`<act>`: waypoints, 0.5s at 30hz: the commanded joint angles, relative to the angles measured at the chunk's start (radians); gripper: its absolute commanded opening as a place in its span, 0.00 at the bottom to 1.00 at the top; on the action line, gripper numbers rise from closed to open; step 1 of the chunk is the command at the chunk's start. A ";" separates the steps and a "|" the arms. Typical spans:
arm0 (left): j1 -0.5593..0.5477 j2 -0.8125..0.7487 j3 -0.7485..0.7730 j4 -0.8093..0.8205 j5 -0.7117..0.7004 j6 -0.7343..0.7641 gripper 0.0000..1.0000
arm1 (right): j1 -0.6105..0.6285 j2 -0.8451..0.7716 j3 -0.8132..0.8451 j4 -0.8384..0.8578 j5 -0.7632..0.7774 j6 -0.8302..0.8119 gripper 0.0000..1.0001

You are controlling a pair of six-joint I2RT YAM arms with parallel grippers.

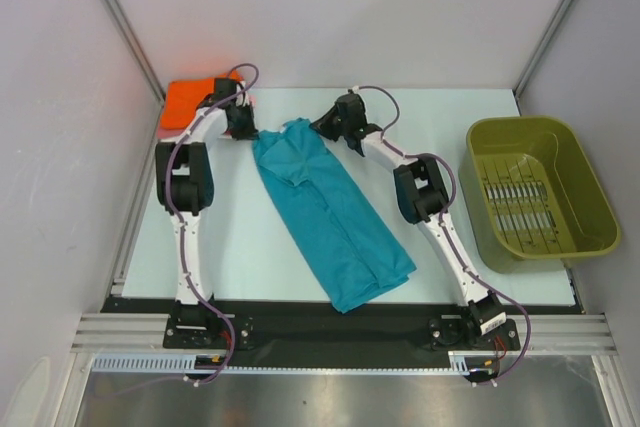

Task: Fold and stack the t-shirts
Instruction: Fold the tshirt

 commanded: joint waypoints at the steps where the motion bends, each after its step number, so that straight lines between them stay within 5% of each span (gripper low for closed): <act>1: -0.064 0.072 0.176 -0.035 0.045 0.097 0.00 | -0.030 -0.020 -0.042 0.090 0.095 0.110 0.00; 9: -0.072 0.156 0.386 -0.046 -0.026 0.084 0.00 | -0.075 -0.093 -0.137 0.081 0.316 0.121 0.00; 15: -0.075 0.175 0.437 -0.039 -0.015 0.068 0.18 | -0.076 -0.083 -0.129 0.076 0.348 0.137 0.03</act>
